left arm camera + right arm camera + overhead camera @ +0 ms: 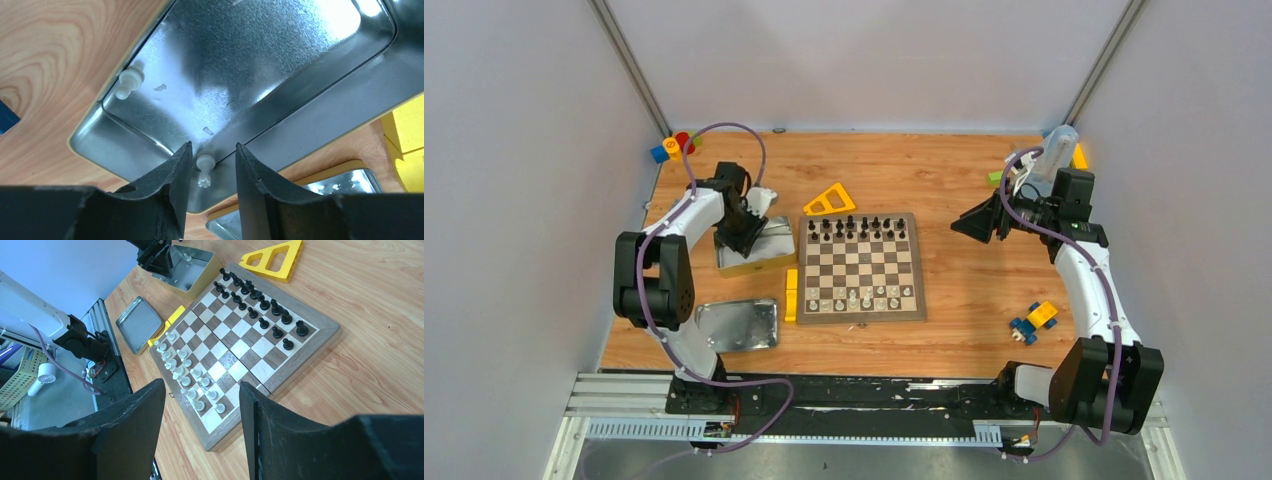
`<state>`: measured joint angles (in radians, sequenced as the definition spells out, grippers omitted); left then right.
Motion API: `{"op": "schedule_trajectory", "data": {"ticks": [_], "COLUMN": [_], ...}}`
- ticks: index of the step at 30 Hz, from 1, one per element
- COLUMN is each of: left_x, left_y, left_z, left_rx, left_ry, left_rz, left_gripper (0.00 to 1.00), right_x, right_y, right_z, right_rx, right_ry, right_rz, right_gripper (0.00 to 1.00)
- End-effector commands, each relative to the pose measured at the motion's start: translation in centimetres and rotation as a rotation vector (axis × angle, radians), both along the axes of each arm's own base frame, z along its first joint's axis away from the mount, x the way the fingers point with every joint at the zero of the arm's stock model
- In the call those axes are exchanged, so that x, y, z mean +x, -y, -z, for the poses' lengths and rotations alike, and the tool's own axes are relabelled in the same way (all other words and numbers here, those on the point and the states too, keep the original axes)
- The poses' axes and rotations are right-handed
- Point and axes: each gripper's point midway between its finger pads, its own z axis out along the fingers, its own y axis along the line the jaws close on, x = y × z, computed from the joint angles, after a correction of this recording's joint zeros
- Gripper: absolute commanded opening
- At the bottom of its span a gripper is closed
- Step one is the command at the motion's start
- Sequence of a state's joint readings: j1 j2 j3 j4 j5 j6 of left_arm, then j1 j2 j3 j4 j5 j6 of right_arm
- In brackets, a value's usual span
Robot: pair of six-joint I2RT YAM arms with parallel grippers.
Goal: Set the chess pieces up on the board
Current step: Adjust the storage box at the center of the board, then pick up the chess piece from the storage box.
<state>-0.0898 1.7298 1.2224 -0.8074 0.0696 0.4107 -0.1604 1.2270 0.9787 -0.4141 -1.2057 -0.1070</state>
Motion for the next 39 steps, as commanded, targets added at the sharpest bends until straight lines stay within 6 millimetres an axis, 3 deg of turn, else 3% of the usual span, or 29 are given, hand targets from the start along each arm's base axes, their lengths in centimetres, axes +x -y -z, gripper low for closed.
{"op": "schedule_trajectory", "data": {"ticks": [1,6,10,20,33,39], "left_x": [-0.5,-2.0,-1.9,1.6,5.9,5.7], "left_y": [0.0,-2.0,-3.8,-6.8,-7.3,-6.1], "left_z": [0.6,1.8,2.2,2.1,1.2,1.5], "left_rx": [-0.006,0.098,0.180,0.281,0.292,0.218], "left_ry": [-0.018,-0.099,-0.123,-0.076,-0.009,-0.034], "left_rz": [0.071,0.129,0.142,0.118,0.138,0.064], "left_gripper": [0.44,0.41,0.40,0.45,0.48,0.50], "right_x": [0.0,0.0,0.1,0.2,0.4,0.4], "right_y": [0.0,0.0,0.0,0.1,0.2,0.2], "right_z": [-1.7,-1.6,-1.5,-1.2,-1.0,-1.0], "right_rx": [-0.003,-0.002,-0.002,-0.006,-0.010,-0.012], "right_ry": [0.083,0.077,0.076,0.070,0.062,0.066], "right_rz": [-0.026,-0.026,-0.025,-0.020,-0.014,-0.012], "right_gripper": [0.57,0.57,0.57,0.58,0.58,0.58]}}
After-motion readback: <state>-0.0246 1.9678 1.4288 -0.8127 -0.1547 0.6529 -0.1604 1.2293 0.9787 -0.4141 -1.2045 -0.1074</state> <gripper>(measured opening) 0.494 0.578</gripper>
